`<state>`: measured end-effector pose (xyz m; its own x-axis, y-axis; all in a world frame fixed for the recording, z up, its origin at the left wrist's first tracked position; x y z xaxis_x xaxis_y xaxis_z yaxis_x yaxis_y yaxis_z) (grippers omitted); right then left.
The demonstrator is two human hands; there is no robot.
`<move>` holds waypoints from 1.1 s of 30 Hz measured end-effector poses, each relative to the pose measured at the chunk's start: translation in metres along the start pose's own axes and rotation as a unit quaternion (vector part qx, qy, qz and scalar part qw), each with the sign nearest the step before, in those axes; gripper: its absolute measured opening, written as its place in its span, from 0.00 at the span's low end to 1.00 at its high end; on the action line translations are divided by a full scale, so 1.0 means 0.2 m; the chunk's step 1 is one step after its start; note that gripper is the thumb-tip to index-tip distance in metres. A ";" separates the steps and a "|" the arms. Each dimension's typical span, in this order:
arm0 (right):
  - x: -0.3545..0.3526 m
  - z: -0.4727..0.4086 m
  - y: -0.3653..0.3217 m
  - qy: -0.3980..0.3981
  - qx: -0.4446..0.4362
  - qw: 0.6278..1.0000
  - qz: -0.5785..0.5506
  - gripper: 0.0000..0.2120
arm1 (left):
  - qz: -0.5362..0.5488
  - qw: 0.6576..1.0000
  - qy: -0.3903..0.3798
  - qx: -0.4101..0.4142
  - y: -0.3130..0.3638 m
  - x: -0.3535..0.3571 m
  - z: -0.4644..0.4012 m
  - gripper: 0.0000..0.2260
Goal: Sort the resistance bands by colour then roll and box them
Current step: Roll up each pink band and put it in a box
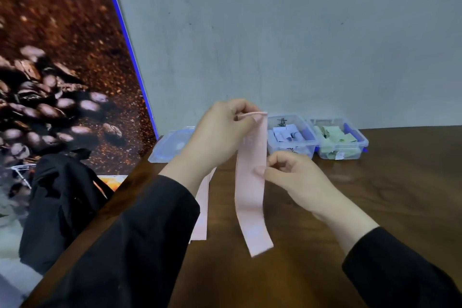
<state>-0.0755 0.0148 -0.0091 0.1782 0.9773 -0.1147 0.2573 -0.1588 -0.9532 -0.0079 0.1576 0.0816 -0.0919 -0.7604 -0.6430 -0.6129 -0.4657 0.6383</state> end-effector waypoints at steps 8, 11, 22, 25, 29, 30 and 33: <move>0.02 0.11 0.04 -0.059 0.116 0.985 -0.118 0.08 | -0.010 0.999 0.047 0.021 0.07 -0.08 -0.15 0.06; 0.02 0.15 0.06 -0.059 0.145 0.980 -0.126 0.09 | 0.001 0.998 0.058 0.014 0.04 -0.06 -0.18 0.06; -0.09 0.02 0.48 0.049 0.167 0.953 0.249 0.27 | -0.245 0.961 -0.078 -0.103 -0.50 0.30 -0.10 0.19; -0.07 0.06 0.54 0.019 0.143 0.936 0.320 0.24 | -0.298 0.942 -0.126 -0.091 -0.60 0.48 0.09 0.16; -0.01 0.07 0.53 -0.032 0.119 0.924 0.362 0.22 | -0.341 0.926 -0.142 -0.076 -0.64 0.63 0.22 0.16; 0.00 0.07 0.53 -0.047 0.116 0.920 0.371 0.23 | -0.341 0.926 -0.150 -0.066 -0.64 0.66 0.22 0.17; 0.02 0.02 0.55 -0.079 0.105 0.916 0.378 0.26 | -0.323 0.925 -0.191 -0.055 -0.67 0.73 0.19 0.21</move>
<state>-0.0514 0.0017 -0.1148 0.0866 0.6097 -0.7879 -0.0749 -0.7846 -0.6154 0.0317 0.1255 -0.1144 -0.0168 -0.1009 -0.9947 -0.5556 -0.8262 0.0932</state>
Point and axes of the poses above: each hand's wrist, its own z-axis away from the middle knuckle, its own x-axis out of the palm, y = z × x, the point moved 5 cm from there along -z, towards the middle knuckle, and after that the axes turned 13 degrees about -z, right-handed, at the moved point
